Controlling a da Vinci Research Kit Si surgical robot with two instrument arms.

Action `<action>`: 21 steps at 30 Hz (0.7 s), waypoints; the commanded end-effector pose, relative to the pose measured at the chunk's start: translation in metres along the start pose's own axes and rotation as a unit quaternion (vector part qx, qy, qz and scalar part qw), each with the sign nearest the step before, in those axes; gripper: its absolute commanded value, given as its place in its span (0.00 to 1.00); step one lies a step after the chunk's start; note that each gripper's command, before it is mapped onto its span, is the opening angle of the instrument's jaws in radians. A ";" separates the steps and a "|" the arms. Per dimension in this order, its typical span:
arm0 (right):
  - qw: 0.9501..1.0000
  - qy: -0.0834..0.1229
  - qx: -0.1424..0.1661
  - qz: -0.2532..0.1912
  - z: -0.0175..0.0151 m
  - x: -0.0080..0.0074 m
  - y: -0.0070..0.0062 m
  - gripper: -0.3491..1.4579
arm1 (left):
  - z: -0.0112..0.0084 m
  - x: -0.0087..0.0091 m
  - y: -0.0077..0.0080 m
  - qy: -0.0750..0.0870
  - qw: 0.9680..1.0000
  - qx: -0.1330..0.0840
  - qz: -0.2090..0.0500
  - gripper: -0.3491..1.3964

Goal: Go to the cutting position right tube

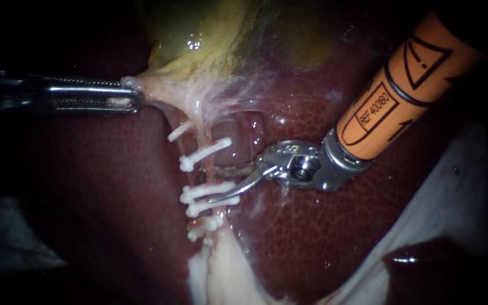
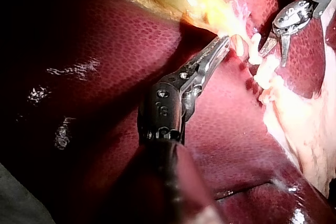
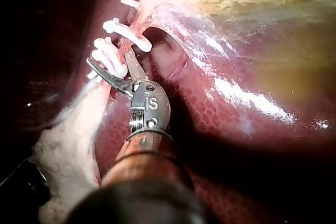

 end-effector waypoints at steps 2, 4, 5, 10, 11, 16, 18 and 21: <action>1.000 0.001 0.001 0.003 0.0008 0.0005 0.0002 0.91 | 0.0000 0.0000 0.0000 0.000 1.000 0.000 0.000 0.00; 1.000 0.001 0.002 0.002 0.0017 0.0009 0.0002 0.91 | 0.0000 0.0000 0.0000 0.000 1.000 -0.001 0.000 0.00; 1.000 0.001 0.002 0.002 0.0021 0.0011 0.0002 0.91 | 0.0000 0.0000 0.0000 0.000 1.000 -0.001 0.000 0.00; 1.000 0.006 0.002 0.002 0.0045 0.0023 0.0000 0.91 | 0.0001 0.0000 0.0000 0.000 1.000 -0.001 0.000 0.00; 1.000 0.008 0.002 0.002 0.0048 0.0025 0.0000 0.91 | 0.0001 0.0000 0.0000 0.000 1.000 -0.001 0.000 0.00; 1.000 0.021 0.005 0.002 0.0060 0.0032 0.0001 0.91 | 0.0002 0.0000 0.0000 0.000 1.000 -0.001 0.000 0.00; 1.000 0.024 0.006 0.002 0.0062 0.0033 0.0002 0.91 | 0.0002 0.0000 0.0000 0.000 1.000 -0.001 0.000 0.00; 1.000 0.027 0.007 0.002 0.0061 0.0035 0.0002 0.91 | 0.0002 0.0000 0.0000 0.000 1.000 -0.001 0.000 0.00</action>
